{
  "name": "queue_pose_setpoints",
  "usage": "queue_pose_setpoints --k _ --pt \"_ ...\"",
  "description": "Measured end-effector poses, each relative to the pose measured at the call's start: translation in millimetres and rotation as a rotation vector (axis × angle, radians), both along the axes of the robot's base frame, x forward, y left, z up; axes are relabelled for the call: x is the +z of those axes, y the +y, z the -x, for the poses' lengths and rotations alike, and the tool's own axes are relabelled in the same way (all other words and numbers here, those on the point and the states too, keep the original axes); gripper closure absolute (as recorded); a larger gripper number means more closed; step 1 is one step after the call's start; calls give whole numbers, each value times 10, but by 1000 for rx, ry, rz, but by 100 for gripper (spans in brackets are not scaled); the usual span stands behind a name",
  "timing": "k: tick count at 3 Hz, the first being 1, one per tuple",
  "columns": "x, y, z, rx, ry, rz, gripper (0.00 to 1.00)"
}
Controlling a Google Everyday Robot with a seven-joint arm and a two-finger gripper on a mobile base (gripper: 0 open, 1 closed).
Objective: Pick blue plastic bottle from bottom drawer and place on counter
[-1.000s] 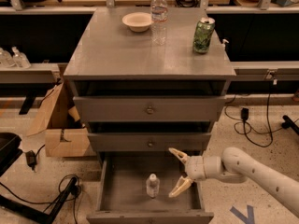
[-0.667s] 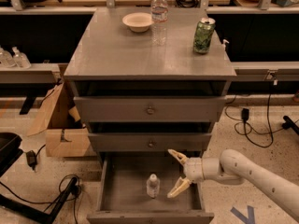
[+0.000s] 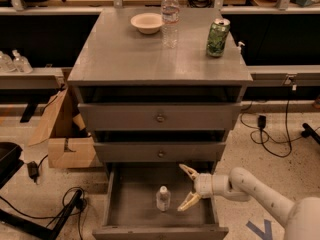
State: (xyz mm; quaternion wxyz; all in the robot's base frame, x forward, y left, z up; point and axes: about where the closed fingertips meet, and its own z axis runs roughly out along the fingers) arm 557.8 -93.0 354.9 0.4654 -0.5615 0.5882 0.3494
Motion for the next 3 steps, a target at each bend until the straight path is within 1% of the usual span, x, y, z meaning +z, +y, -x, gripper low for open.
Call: queue_pose_setpoints --k 1,2,3 --pt "-400 -56 -204 9 -1 7 0" --pt "-686 -46 -339 19 3 8 0" --pt "-954 85 -376 40 24 2 0"
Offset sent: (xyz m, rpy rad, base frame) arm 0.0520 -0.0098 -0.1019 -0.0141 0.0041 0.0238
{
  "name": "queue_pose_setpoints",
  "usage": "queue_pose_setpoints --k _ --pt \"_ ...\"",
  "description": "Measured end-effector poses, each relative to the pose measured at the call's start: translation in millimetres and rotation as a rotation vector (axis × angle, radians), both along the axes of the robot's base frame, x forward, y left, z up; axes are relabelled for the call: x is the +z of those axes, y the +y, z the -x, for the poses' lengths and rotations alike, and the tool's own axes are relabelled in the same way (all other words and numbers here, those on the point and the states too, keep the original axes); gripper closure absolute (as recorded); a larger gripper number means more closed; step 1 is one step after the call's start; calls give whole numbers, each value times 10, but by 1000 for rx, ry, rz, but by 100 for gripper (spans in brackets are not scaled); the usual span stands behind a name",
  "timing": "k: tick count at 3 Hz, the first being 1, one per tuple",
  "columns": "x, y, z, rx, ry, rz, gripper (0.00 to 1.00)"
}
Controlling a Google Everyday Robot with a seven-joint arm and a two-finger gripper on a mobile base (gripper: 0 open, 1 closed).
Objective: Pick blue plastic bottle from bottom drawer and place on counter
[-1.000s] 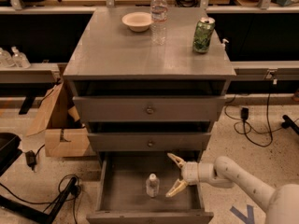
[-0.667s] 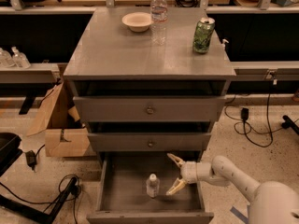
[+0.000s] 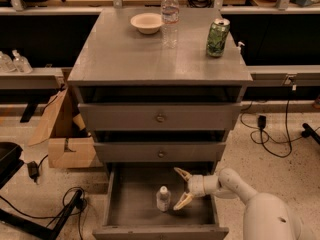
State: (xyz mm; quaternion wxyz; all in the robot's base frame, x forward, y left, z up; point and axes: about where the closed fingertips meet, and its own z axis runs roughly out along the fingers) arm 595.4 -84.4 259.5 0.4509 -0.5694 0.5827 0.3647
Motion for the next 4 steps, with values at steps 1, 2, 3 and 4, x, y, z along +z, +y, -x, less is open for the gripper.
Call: queue_pose_setpoints --k 1,2,3,4 --pt "-267 163 63 5 23 -25 0" --pt "-488 350 120 15 40 -48 0" --pt "-652 550 166 37 61 -64 14" --pt "-653 706 155 54 78 -77 37"
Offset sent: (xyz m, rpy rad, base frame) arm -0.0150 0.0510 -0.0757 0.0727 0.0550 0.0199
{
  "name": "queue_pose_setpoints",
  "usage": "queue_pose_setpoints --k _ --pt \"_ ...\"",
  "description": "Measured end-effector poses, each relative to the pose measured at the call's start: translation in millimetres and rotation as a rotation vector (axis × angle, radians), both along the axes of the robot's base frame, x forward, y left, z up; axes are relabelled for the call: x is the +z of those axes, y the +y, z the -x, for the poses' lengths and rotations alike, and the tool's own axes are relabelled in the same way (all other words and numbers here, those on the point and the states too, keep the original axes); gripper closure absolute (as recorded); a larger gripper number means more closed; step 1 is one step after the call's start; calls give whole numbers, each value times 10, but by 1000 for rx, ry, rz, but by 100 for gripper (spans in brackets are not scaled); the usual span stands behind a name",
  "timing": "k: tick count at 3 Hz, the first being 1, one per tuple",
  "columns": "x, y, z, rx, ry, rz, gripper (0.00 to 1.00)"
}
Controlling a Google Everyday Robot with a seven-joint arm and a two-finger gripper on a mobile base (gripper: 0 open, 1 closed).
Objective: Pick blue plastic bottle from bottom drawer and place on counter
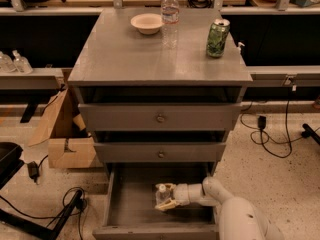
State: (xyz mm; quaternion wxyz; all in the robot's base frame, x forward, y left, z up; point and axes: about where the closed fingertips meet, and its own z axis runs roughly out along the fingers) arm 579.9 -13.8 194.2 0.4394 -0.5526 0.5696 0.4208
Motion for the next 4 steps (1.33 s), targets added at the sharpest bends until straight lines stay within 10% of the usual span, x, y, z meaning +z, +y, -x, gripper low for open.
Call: queue_pose_setpoints --k 2,4 --pt "641 256 -29 56 30 -69 85" --pt "2590 -235 -175 -102 -69 -38 100"
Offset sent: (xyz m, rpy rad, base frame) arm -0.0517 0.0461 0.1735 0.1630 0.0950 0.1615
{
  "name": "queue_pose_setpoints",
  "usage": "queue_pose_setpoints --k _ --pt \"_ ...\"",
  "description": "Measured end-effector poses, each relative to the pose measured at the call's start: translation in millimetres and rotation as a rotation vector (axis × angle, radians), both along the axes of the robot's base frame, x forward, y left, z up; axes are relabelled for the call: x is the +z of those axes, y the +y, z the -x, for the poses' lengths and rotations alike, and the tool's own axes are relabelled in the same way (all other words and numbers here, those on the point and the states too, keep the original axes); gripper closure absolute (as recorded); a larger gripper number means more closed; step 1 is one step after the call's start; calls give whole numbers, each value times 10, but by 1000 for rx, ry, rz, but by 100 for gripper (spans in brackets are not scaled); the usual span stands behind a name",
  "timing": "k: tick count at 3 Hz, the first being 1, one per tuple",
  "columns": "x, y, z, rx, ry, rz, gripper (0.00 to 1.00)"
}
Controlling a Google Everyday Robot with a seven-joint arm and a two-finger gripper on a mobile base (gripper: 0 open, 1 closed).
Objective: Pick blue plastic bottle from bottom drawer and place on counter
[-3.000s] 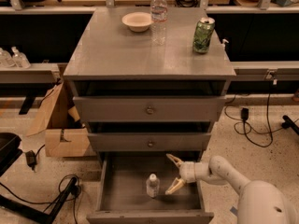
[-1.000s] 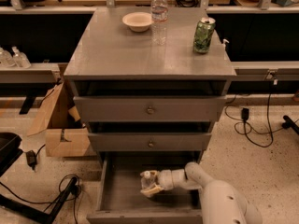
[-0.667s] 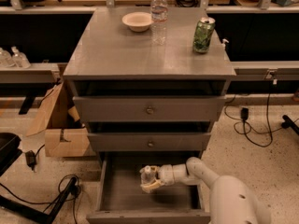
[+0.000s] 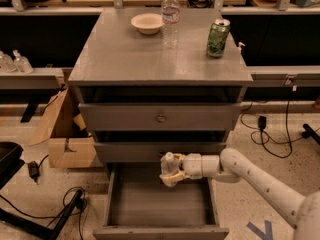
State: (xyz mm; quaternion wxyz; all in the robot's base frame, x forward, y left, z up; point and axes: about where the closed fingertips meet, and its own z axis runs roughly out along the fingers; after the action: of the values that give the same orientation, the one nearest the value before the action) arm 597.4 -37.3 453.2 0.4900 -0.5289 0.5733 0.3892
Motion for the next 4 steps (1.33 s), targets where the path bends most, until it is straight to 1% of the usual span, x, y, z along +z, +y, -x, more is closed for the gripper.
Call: queue_pose_setpoints --k 1,2,3,4 --pt "699 117 305 9 33 32 100" --pt "1131 290 767 37 107 68 100" --pt "1433 306 990 38 163 74 100" --pt "1675 186 1013 10 193 61 100"
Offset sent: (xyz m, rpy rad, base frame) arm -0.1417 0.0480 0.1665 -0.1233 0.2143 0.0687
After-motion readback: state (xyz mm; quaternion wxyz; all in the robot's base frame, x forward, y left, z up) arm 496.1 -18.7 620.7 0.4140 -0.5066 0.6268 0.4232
